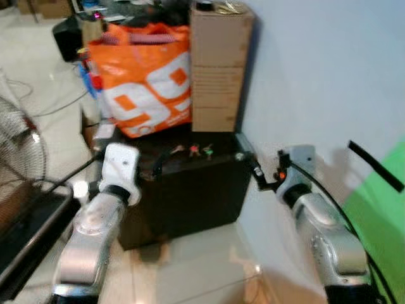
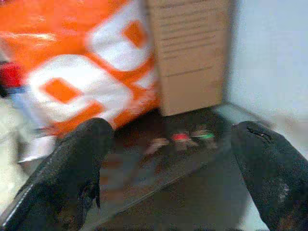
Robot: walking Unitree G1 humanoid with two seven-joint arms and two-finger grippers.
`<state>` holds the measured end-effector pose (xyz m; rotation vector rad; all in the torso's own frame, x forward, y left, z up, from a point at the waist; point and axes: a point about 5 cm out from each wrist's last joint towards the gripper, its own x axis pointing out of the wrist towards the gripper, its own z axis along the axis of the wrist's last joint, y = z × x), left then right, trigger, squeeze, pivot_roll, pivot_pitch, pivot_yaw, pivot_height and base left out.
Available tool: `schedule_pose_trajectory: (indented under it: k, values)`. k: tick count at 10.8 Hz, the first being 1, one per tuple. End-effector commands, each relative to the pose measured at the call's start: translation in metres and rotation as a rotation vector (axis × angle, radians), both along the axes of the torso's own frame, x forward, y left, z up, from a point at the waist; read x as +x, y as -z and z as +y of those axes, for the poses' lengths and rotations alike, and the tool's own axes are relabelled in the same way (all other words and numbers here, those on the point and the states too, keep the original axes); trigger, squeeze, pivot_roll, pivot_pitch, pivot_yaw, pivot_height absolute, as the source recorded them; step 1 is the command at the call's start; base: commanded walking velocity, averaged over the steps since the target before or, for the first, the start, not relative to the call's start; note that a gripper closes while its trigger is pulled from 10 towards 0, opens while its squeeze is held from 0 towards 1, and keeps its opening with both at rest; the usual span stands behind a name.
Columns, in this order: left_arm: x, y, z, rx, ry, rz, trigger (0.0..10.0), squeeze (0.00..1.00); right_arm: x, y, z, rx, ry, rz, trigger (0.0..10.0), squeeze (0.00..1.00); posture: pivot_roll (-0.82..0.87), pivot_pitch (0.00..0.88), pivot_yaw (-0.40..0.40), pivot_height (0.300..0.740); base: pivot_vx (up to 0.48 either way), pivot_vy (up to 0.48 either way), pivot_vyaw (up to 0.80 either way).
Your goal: Hang keys on a hook
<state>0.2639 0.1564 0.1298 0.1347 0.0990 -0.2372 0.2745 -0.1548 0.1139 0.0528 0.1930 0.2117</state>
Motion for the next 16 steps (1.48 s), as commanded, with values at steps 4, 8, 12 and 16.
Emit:
schedule_pose_trajectory:
  k: [4,8,12,16]
  values:
    - [0.0015,-0.0062,0.0049,0.018,-0.014,-0.027,10.0,0.13,0.0025,-0.0058,-0.0002,-0.012,-0.002,-0.024,10.0,1.0,0.06,0.0,0.004,0.74,0.388,0.0,0.0]
    - [0.0015,-0.0065,0.0044,0.016,-0.015,-0.03,10.0,0.12,0.0036,-0.0063,-0.0009,-0.017,-0.004,-0.026,10.0,1.0,0.06,0.0,0.001,0.74,0.396,0.0,0.0]
    - [0.0016,-0.0066,0.0045,0.016,-0.013,-0.03,10.0,0.13,0.0043,-0.0064,0.0001,-0.018,-0.008,-0.026,10.0,1.0,0.06,0.0,0.001,0.74,0.397,0.0,0.0]
    - [0.002,-0.0067,0.0044,0.019,-0.01,-0.031,10.0,0.12,0.0051,-0.0068,0.0017,-0.023,-0.024,-0.031,10.0,1.0,0.06,0.0,0.002,0.74,0.397,0.0,0.13]
